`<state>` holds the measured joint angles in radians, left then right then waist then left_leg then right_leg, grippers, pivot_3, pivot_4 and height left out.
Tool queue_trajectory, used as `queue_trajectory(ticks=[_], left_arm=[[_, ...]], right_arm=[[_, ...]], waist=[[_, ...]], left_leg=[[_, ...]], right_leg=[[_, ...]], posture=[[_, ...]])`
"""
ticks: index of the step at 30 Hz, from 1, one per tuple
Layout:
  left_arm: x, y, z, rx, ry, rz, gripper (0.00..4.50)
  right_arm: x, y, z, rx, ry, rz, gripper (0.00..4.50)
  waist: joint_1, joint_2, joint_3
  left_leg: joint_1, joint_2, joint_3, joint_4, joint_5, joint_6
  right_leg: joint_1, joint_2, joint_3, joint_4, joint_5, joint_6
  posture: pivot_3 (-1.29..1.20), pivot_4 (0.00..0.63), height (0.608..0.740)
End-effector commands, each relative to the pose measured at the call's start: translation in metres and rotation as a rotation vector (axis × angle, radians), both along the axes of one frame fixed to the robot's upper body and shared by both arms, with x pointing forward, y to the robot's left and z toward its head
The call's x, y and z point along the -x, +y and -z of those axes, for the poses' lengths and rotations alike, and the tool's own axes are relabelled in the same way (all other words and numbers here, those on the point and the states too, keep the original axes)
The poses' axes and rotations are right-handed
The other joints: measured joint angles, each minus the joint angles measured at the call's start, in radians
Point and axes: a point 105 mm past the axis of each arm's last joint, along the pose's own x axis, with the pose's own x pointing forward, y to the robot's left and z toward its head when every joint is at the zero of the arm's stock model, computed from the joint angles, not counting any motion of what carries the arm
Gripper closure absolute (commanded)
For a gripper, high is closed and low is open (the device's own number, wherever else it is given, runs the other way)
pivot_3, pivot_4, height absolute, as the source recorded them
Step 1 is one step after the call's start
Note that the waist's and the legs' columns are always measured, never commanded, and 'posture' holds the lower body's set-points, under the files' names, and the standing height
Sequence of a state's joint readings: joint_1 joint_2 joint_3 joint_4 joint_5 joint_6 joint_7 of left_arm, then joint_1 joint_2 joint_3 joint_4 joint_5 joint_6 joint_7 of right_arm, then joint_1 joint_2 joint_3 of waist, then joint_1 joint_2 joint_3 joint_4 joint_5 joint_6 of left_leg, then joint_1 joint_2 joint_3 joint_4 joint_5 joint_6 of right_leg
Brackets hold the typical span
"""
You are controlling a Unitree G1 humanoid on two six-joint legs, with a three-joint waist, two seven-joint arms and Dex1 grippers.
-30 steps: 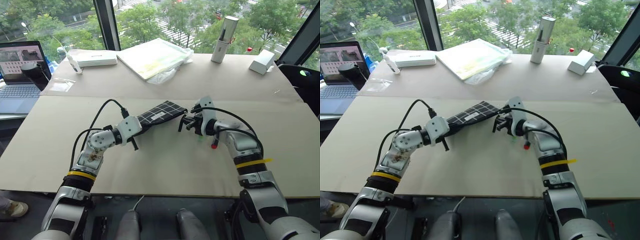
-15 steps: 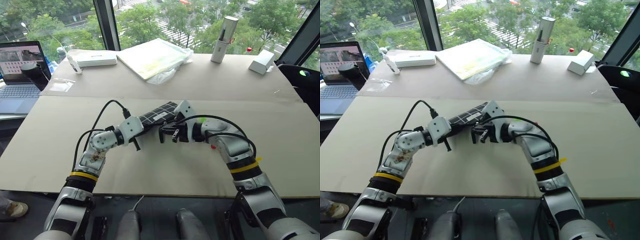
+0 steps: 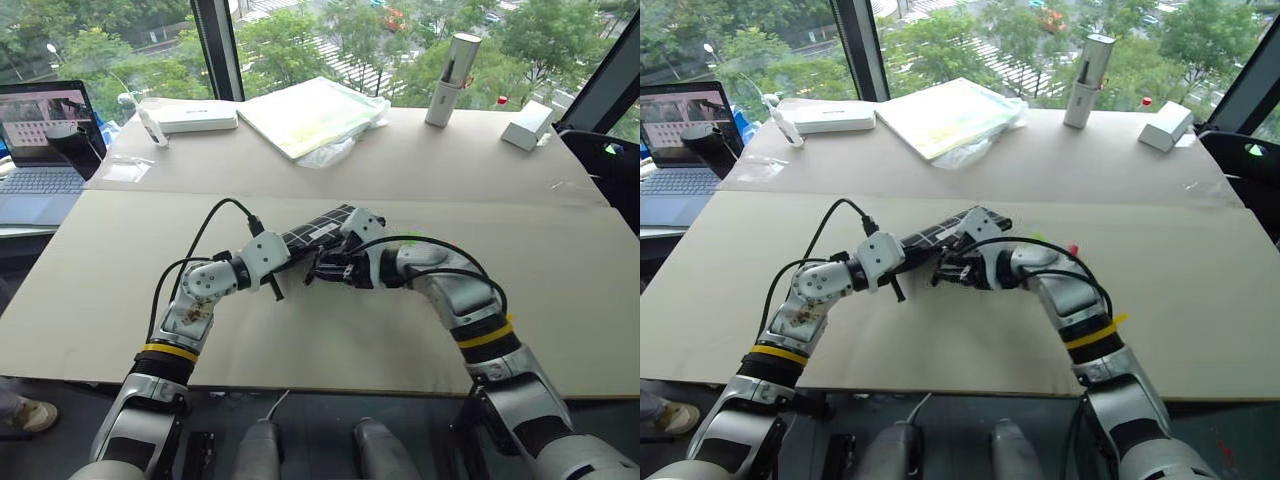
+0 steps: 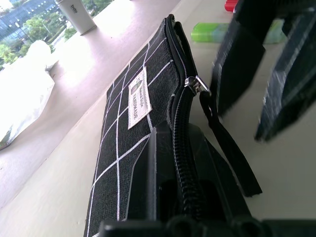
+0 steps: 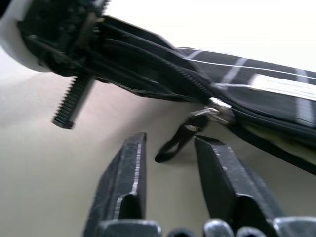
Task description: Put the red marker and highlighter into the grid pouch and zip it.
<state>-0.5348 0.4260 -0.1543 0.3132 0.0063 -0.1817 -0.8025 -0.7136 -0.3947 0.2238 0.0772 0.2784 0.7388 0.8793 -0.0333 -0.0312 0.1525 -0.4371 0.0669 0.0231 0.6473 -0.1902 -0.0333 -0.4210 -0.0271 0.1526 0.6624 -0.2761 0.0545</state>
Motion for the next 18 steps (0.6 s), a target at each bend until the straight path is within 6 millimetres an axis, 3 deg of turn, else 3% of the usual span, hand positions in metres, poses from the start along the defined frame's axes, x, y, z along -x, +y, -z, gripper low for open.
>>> queue_trajectory(ticks=[1,5,8,10,12,18], left_arm=[[0.001,-0.003,-0.016,0.028,-0.055,0.019,4.50],[0.001,-0.004,-0.018,0.033,-0.060,0.027,4.50],[0.000,-0.005,-0.021,0.047,-0.058,0.035,4.50],[0.000,-0.006,-0.021,0.056,-0.054,0.043,4.50],[0.000,-0.007,-0.020,0.058,-0.050,0.050,4.50],[-0.001,-0.014,-0.018,0.056,-0.045,0.080,4.50]], right_arm=[[0.033,-0.029,-0.030,-0.075,0.013,-0.118,1.66],[0.061,-0.068,-0.036,-0.033,0.008,-0.128,1.66],[0.042,-0.103,-0.042,0.004,-0.070,0.102,1.66],[0.016,-0.136,-0.046,0.004,-0.120,0.400,1.66],[0.004,-0.161,-0.042,-0.011,-0.106,0.614,1.66],[0.010,-0.174,-0.019,-0.042,-0.065,0.851,1.66]], waist=[[0.005,0.000,0.000],[0.017,0.000,0.000],[0.010,0.000,0.000],[0.008,0.000,0.000],[0.010,-0.001,0.000],[0.020,-0.001,0.000]], left_leg=[[0.000,0.000,0.000,0.000,0.000,0.000],[-0.001,0.000,-0.002,0.000,0.000,0.000],[-0.001,0.000,-0.002,0.001,0.000,0.000],[0.000,0.000,-0.002,0.001,0.001,0.000],[0.000,0.000,-0.003,0.001,0.002,-0.001],[-0.001,-0.001,-0.003,0.000,0.003,-0.002]], right_leg=[[0.000,0.000,0.000,0.000,0.000,0.000],[0.001,0.000,-0.001,-0.002,0.000,0.000],[0.001,0.001,-0.001,-0.001,0.000,0.000],[0.000,0.001,-0.001,0.000,0.000,0.000],[0.001,0.001,-0.001,0.001,0.000,0.000],[0.000,0.001,-0.001,0.000,0.000,0.000]], posture=[[0.00,0.150,0.736],[0.00,0.150,0.736],[0.00,0.150,0.736],[0.00,0.150,0.736],[0.00,0.150,0.736],[0.00,0.150,0.736]])
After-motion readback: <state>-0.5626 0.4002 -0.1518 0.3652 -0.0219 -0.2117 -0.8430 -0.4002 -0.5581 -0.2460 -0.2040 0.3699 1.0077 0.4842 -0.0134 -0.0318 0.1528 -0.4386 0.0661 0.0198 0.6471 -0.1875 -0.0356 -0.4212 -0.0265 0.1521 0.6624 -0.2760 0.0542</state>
